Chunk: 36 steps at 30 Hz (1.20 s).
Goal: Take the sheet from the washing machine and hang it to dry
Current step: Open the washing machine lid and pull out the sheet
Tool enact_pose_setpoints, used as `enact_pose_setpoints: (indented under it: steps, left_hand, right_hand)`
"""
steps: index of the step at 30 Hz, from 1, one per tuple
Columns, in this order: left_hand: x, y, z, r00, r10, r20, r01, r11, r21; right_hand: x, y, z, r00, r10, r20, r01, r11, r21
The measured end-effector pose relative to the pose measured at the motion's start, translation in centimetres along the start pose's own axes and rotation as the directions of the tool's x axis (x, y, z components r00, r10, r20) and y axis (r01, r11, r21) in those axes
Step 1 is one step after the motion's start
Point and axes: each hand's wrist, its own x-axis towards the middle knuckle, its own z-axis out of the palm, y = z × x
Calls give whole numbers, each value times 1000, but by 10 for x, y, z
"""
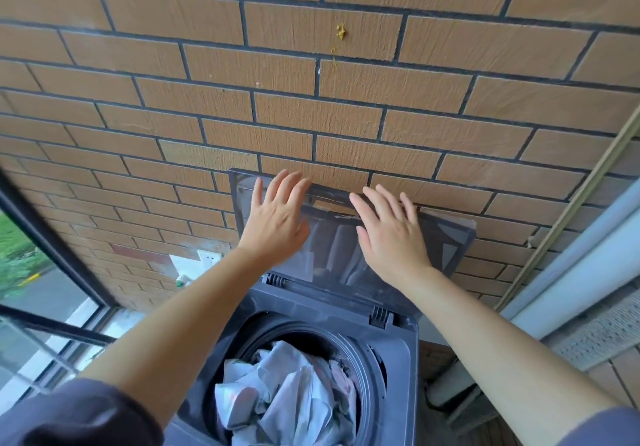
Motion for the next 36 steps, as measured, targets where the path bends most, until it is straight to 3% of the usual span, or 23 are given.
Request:
enact_pose_setpoints:
  steps: [5, 10, 14, 19, 24, 30, 33, 36]
  left_hand:
    - [-74, 7, 12, 998, 23, -63, -26, 998, -55]
    - [-150, 1, 49, 991, -43, 129, 50, 997, -51]
    - [-194, -1, 80, 936, -120, 331, 134, 991, -19]
    - [-235, 0, 119, 770, -211, 602, 223, 973, 55]
    - [-255, 2, 154, 568, -242, 787, 288, 954, 85]
    - [-268, 5, 190, 405, -256, 878, 277, 949, 149]
    - [-268, 6, 198, 428, -282, 859, 286, 943, 168]
    - [-265, 7, 202, 528, -355, 772, 506, 861, 50]
  right_hand:
    - [-46, -20, 21, 991, -132, -36, 134, 988, 82]
    - [-99, -46, 69, 975, -173, 142, 152, 978, 144]
    - [-135, -64, 112, 925, -150, 349, 81, 975, 206]
    - [-170, -74, 155, 739, -150, 657, -18, 970, 242]
    - [-186, -86, 189, 634, -143, 760, -157, 939, 308]
    - [-208, -100, 229, 500, -141, 854, -279, 908, 313]
    - [-218, -102, 242, 472, -125, 873, -333, 892, 307]
    - [-219, -99, 244, 467, -121, 876, -401, 854, 331]
